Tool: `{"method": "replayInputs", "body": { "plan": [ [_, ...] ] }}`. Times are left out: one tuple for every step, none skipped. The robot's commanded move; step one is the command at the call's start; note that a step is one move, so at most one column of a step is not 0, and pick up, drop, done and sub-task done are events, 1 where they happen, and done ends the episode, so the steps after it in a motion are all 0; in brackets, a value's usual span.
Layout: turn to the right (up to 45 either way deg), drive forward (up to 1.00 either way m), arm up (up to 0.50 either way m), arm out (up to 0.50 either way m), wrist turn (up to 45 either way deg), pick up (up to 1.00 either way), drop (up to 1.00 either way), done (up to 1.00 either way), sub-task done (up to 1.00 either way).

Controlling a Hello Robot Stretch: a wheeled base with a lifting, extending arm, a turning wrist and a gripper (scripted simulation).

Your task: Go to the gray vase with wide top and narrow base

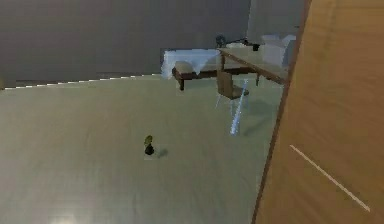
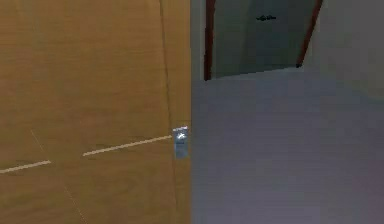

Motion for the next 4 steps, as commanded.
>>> {"method": "replayInputs", "body": {
  "plan": [
    [0.0,0.95,0.0,0.0,0.0,0.0,0.0,0.0,0.0],
    [27.0,0.0,0.0,0.0,0.0,0.0,0.0,0.0,0.0],
    [0.0,0.3,0.0,0.0,0.0,0.0,0.0,0.0,0.0],
    [39.0,0.0,0.0,0.0,0.0,0.0,0.0,0.0,0.0]
  ]
}}
